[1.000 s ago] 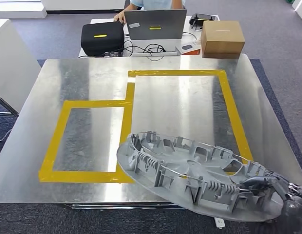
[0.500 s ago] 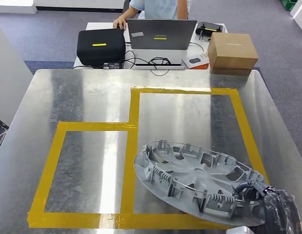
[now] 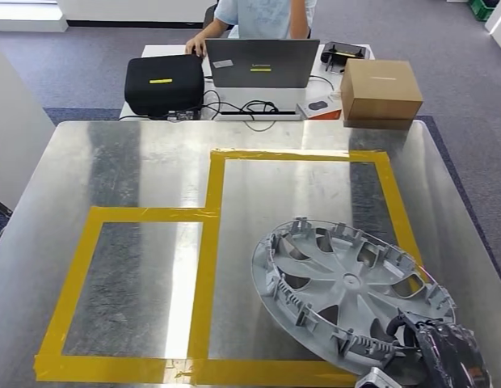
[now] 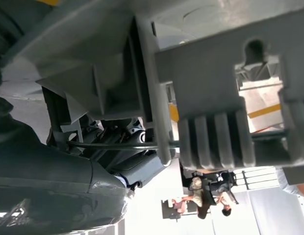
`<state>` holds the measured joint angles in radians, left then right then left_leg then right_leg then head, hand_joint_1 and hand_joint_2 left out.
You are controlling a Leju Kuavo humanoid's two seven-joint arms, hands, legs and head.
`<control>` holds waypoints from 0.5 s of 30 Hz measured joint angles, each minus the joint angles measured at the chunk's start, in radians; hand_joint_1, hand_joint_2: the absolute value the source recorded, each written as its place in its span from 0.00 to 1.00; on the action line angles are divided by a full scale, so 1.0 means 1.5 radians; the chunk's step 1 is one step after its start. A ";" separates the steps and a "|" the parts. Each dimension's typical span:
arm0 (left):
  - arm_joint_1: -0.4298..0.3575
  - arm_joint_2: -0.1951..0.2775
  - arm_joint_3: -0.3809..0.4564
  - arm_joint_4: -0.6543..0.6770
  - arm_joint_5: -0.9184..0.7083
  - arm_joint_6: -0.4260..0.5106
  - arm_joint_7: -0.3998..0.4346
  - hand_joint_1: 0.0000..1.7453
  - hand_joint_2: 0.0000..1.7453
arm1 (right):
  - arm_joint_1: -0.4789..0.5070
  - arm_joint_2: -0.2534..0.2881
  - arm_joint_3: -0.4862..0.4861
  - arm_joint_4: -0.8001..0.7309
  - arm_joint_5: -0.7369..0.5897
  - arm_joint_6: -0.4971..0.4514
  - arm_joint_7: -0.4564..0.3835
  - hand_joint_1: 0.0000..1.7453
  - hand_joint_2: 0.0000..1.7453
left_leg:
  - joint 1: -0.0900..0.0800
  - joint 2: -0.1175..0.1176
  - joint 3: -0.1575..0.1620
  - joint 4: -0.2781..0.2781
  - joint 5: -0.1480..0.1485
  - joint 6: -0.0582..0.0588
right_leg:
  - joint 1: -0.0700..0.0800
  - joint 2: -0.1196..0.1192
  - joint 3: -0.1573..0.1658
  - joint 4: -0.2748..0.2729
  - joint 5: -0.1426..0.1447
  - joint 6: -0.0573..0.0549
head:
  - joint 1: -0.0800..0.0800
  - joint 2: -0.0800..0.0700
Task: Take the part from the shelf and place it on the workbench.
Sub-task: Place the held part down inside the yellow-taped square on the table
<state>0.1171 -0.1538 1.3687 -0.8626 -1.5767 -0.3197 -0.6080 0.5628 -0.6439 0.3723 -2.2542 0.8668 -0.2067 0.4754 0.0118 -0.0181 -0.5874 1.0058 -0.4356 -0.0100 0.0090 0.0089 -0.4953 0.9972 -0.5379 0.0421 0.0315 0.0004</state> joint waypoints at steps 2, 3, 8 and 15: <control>-0.001 0.002 -0.002 0.005 0.000 0.002 -0.002 0.00 1.00 | -0.006 -0.007 0.007 0.009 -0.006 0.001 0.001 1.00 1.00 | 0.000 0.000 0.001 0.000 0.000 -0.001 | 0.000 0.000 0.002 0.000 0.000 -0.001 | 0.000 0.000; -0.002 0.003 -0.003 0.007 0.000 0.002 -0.002 0.00 1.00 | -0.008 -0.009 0.009 0.011 -0.008 0.001 0.001 1.00 1.00 | 0.000 0.000 0.002 0.000 0.000 -0.001 | 0.000 0.000 0.002 0.000 0.000 -0.001 | 0.000 0.000; -0.004 0.007 -0.005 0.017 0.000 0.007 -0.006 0.00 1.00 | -0.016 -0.020 0.021 0.023 -0.028 0.000 0.005 1.00 1.00 | -0.001 0.000 0.004 0.000 0.000 -0.002 | -0.001 0.001 0.004 0.000 0.002 -0.002 | 0.000 0.000; -0.004 0.017 -0.012 0.031 0.000 0.019 -0.014 0.00 1.00 | -0.018 -0.057 0.041 0.054 -0.078 -0.034 0.021 1.00 1.00 | -0.001 0.002 0.006 0.000 0.001 -0.002 | -0.001 0.002 0.006 0.000 0.003 0.000 | 0.000 0.000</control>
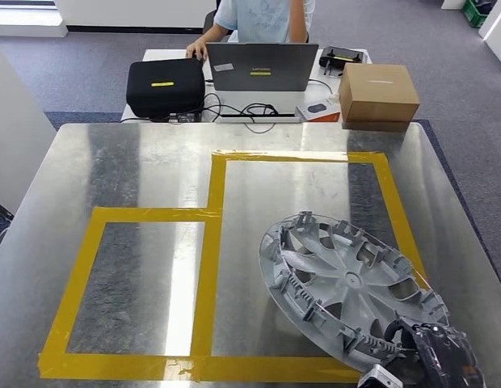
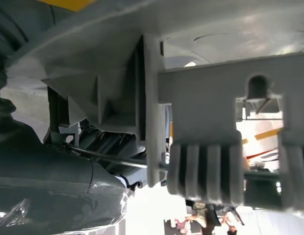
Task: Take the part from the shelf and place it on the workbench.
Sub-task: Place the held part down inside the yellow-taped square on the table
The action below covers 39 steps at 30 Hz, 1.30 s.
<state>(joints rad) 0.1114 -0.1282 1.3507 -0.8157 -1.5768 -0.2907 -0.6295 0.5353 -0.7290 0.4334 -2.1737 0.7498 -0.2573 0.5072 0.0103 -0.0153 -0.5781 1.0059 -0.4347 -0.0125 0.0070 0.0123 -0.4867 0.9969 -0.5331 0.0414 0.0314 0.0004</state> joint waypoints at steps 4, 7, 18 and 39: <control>0.000 0.006 -0.007 0.011 0.000 0.008 -0.005 0.00 1.00 | -0.003 -0.015 0.001 0.024 -0.005 -0.011 -0.006 1.00 1.00 | 0.000 0.000 0.001 0.000 0.000 0.000 | 0.000 0.000 0.001 0.000 0.000 0.000 | 0.000 0.000; 0.000 0.013 -0.012 0.021 0.000 0.016 -0.007 0.00 1.00 | -0.007 -0.020 -0.003 0.044 -0.028 -0.006 -0.017 1.00 1.00 | 0.000 0.000 0.001 0.000 0.001 0.000 | 0.000 0.000 0.001 0.000 0.001 0.000 | 0.000 0.000; -0.003 0.029 -0.024 0.049 0.002 0.031 -0.018 0.00 1.00 | 0.006 -0.022 -0.061 0.087 -0.054 -0.005 -0.046 1.00 1.00 | -0.001 0.000 0.003 0.000 0.003 0.001 | -0.001 0.000 0.003 0.000 0.003 0.001 | 0.000 0.000; -0.005 0.028 -0.041 0.055 0.004 0.052 0.000 0.00 0.00 | 0.056 0.113 -0.178 0.050 0.113 0.080 -0.157 0.00 1.00 | -0.006 0.004 0.001 -0.006 0.008 0.017 | -0.009 0.001 0.000 0.002 0.000 0.014 | 0.000 0.000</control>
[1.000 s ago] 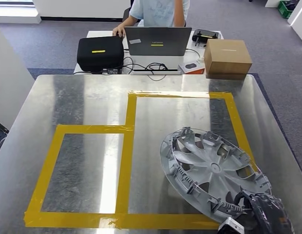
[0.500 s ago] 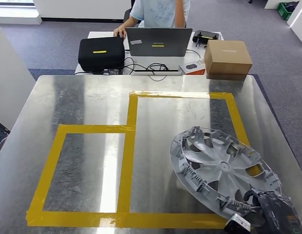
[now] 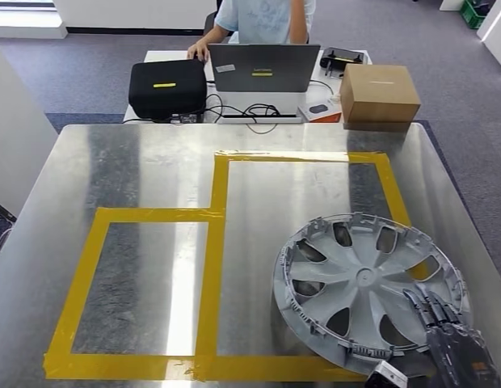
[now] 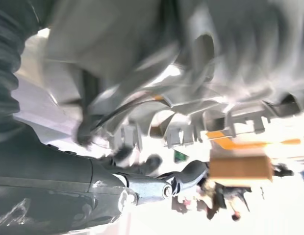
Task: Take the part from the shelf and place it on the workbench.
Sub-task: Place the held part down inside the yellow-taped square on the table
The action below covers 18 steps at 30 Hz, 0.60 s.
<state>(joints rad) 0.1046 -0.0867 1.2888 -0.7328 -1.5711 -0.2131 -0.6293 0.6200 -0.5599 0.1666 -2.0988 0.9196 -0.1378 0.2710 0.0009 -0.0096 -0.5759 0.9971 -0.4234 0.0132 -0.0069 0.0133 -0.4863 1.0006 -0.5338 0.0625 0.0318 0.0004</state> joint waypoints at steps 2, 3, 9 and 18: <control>-0.001 -0.002 0.000 0.000 0.000 0.002 0.000 0.00 0.00 | -0.002 0.012 0.001 -0.015 0.000 -0.004 -0.015 0.00 1.00 | 0.003 0.004 -0.001 -0.009 0.007 0.005 | 0.000 -0.002 -0.018 0.042 -0.033 0.003 | 0.001 0.000; -0.002 -0.003 0.000 -0.001 0.000 0.003 0.001 0.00 0.00 | -0.004 0.017 0.003 -0.022 -0.002 -0.007 -0.020 0.00 1.00 | 0.003 0.006 -0.003 -0.010 0.008 0.005 | -0.001 -0.002 -0.037 0.082 -0.058 0.005 | 0.001 0.000; -0.004 -0.005 0.000 -0.001 0.000 0.003 0.002 0.00 0.00 | -0.006 0.032 0.009 -0.037 -0.007 -0.011 -0.028 0.00 1.00 | 0.006 0.009 -0.010 -0.009 0.012 0.000 | -0.005 -0.003 -0.077 0.176 -0.079 0.013 | 0.001 0.000; -0.001 -0.007 0.001 -0.002 -0.002 0.015 -0.003 0.00 0.00 | -0.025 0.059 0.029 -0.080 -0.140 -0.061 -0.125 0.00 1.00 | 0.013 0.006 -0.038 0.034 -0.012 -0.038 | -0.007 -0.002 -0.023 0.009 0.018 -0.023 | -0.005 0.000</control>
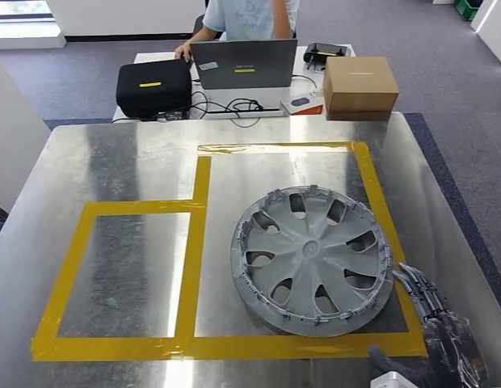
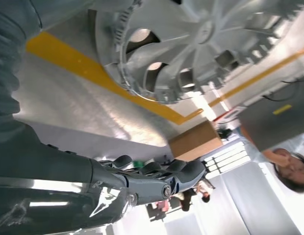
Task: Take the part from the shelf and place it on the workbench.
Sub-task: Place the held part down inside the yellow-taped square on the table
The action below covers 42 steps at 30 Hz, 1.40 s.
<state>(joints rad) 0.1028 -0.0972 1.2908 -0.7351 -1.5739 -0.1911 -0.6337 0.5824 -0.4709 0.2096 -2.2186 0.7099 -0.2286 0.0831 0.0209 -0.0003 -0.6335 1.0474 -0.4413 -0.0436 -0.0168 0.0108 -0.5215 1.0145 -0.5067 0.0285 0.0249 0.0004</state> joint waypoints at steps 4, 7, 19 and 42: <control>-0.007 0.000 0.000 0.000 0.002 0.009 -0.005 0.00 0.00 | -0.013 0.009 0.019 -0.012 -0.034 -0.005 -0.014 0.00 1.00 | -0.001 0.000 -0.032 0.142 -0.098 -0.003 | 0.001 -0.001 -0.026 0.002 0.025 -0.005 | -0.002 0.000; -0.011 0.002 0.000 0.001 0.002 0.016 -0.009 0.00 0.00 | -0.016 0.011 0.034 -0.017 -0.057 -0.014 -0.027 0.00 1.00 | -0.001 0.000 0.034 0.079 -0.062 0.001 | 0.001 0.000 -0.045 0.002 0.041 -0.002 | -0.002 0.000; -0.014 0.005 -0.001 0.004 0.002 0.023 -0.015 0.00 0.00 | -0.024 0.011 0.081 -0.040 -0.102 -0.045 -0.060 0.00 1.00 | -0.011 0.005 0.061 -0.052 -0.002 0.037 | 0.000 -0.002 -0.104 0.177 -0.068 0.031 | 0.003 0.000; -0.017 0.007 -0.002 0.007 0.002 0.022 -0.018 0.00 0.00 | -0.038 0.012 0.105 -0.065 -0.147 -0.084 -0.109 0.00 0.00 | -0.009 -0.003 0.130 -0.060 -0.052 0.008 | 0.007 -0.006 -0.059 -0.011 0.076 0.015 | -0.001 0.000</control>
<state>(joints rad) 0.0775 -0.0873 1.2881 -0.7245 -1.5705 -0.1578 -0.6612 0.5257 -0.4536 0.3671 -2.3160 0.4891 -0.3551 -0.0799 0.0069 -0.0047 -0.4389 0.9576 -0.5194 -0.0314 -0.0065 0.0012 -0.6092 0.9977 -0.3924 0.0511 0.0230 0.0004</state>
